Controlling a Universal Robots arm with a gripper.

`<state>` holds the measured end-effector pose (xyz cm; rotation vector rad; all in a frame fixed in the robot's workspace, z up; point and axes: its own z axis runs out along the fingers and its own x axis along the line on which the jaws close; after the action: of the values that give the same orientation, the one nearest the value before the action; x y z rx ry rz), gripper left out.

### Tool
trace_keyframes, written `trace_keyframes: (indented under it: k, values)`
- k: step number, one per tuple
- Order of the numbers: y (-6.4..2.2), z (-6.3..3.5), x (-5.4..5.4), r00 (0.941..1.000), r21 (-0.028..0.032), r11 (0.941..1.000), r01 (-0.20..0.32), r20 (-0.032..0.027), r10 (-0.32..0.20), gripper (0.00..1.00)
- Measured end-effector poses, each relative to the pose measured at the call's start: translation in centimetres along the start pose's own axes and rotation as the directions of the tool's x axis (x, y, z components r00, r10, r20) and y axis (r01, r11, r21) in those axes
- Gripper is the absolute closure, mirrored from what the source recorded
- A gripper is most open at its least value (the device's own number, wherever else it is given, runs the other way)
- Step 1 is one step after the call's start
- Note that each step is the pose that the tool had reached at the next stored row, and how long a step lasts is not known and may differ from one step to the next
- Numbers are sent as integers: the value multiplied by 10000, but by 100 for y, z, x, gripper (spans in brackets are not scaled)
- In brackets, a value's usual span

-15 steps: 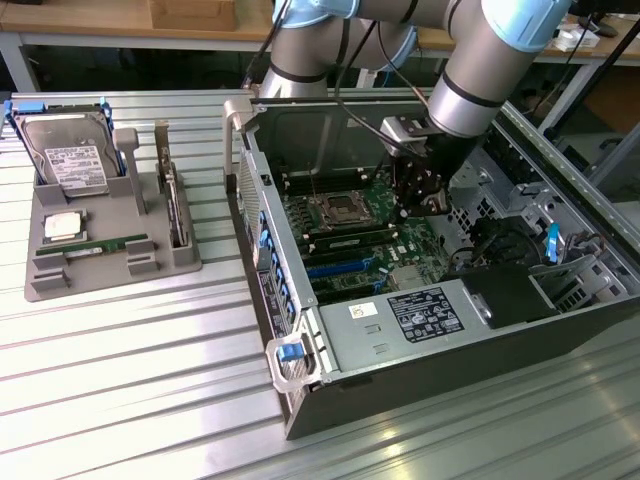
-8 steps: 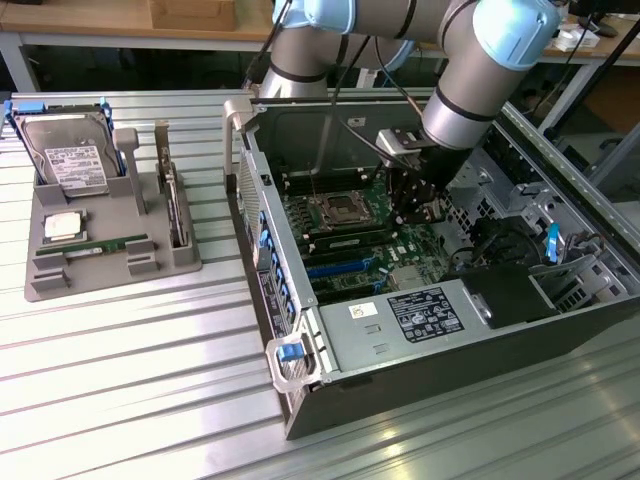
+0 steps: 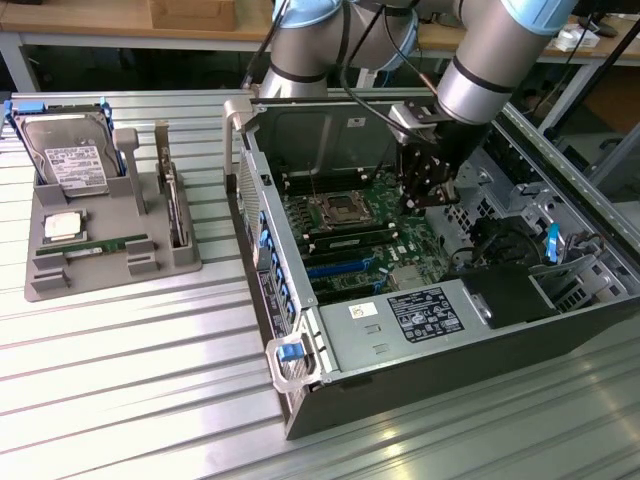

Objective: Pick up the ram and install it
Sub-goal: 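Press down the ram until it locks into place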

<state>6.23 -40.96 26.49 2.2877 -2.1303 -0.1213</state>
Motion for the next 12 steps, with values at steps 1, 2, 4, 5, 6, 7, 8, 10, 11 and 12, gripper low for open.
trace_keyframes:
  k: [1, 2, 4, 5, 6, 7, 8, 10, 11, 12]
  values:
    - [-99, -6, 7, 10000, -9, 10000, 1, 29, -1, 90]
    - [-204, -14, 14, 10000, -16, 10000, 4, 66, -4, 90]
    - [-276, -99, 15, 9999, -13, 10000, 8, 120, -7, 90]
    - [-274, -173, 12, 9999, -13, 10000, 7, 127, -7, 90]
    - [-269, -252, 7, 9999, -12, 10000, 7, 130, -7, 90]
    - [-266, -301, 5, 9999, -13, 10000, 8, 129, -8, 90]
    - [-263, -349, 2, 9999, -13, 10000, 8, 128, -7, 90]
    - [-258, -439, -2, 9999, -13, 10000, 7, 130, -7, 90]
    - [-256, -465, -3, 9999, -12, 10000, -24, 133, 24, 90]
    - [-256, -478, -4, 9998, -5, 9999, -159, 141, 159, 90]
